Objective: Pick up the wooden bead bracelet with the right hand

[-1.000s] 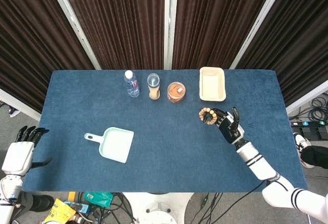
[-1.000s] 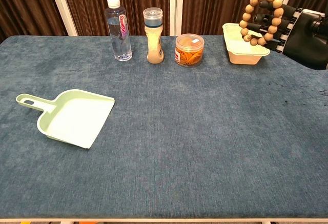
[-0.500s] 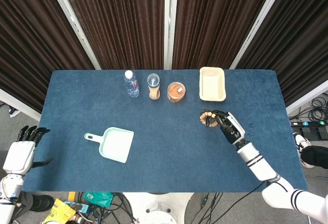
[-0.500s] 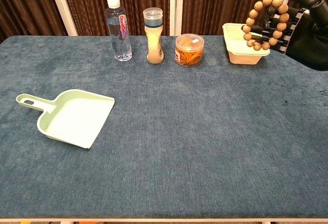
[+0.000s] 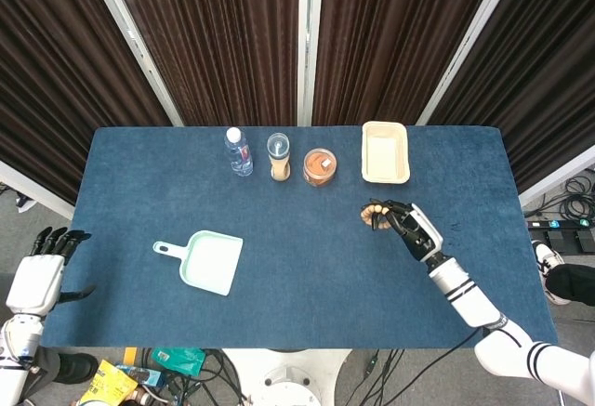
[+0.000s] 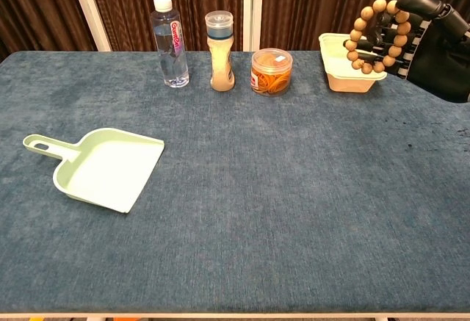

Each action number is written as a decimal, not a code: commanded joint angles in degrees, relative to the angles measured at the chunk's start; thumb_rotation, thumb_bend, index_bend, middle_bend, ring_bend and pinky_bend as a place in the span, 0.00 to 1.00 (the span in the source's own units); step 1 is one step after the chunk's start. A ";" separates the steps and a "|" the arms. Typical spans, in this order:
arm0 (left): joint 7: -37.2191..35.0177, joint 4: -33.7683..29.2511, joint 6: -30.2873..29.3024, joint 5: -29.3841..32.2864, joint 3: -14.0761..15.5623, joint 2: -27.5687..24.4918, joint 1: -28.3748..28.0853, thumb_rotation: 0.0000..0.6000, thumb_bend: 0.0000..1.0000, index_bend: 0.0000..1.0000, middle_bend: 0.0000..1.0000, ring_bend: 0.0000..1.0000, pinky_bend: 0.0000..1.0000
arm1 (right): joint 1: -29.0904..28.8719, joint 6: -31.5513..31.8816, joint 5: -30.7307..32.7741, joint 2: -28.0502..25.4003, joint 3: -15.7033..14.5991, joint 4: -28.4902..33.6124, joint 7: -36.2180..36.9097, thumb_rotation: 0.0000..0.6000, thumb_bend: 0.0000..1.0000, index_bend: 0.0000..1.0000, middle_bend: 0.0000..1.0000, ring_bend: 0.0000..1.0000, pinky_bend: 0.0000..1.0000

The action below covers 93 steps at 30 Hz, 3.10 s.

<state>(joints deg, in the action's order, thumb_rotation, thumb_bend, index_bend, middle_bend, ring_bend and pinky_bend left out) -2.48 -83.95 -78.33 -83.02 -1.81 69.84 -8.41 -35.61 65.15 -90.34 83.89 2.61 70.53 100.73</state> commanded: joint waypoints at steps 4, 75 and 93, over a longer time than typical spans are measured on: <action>0.04 0.07 0.24 0.13 -0.01 0.04 -0.12 1.00 0.00 0.19 0.17 0.07 0.02 | -0.31 -0.40 0.11 -0.05 0.23 -0.06 -0.01 0.61 0.55 0.55 0.57 0.24 0.00; -1.24 0.70 -0.97 -0.94 0.20 0.49 0.15 1.00 0.00 0.19 0.17 0.07 0.02 | -0.11 1.47 -4.65 -1.74 -6.11 -4.01 -11.40 0.17 0.01 0.26 0.48 0.14 0.00; -2.28 2.07 -1.85 -1.47 0.81 1.22 0.98 1.00 0.00 0.19 0.17 0.07 0.02 | -0.41 -14.03 14.58 -3.31 -1.84 7.55 -93.11 0.18 0.02 0.00 0.09 0.00 0.00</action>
<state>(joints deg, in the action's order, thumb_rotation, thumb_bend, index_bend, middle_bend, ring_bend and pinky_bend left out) -4.75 -81.95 -80.18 -84.52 -0.99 71.01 -7.45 -37.18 53.42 -83.49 82.28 -1.25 71.88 21.97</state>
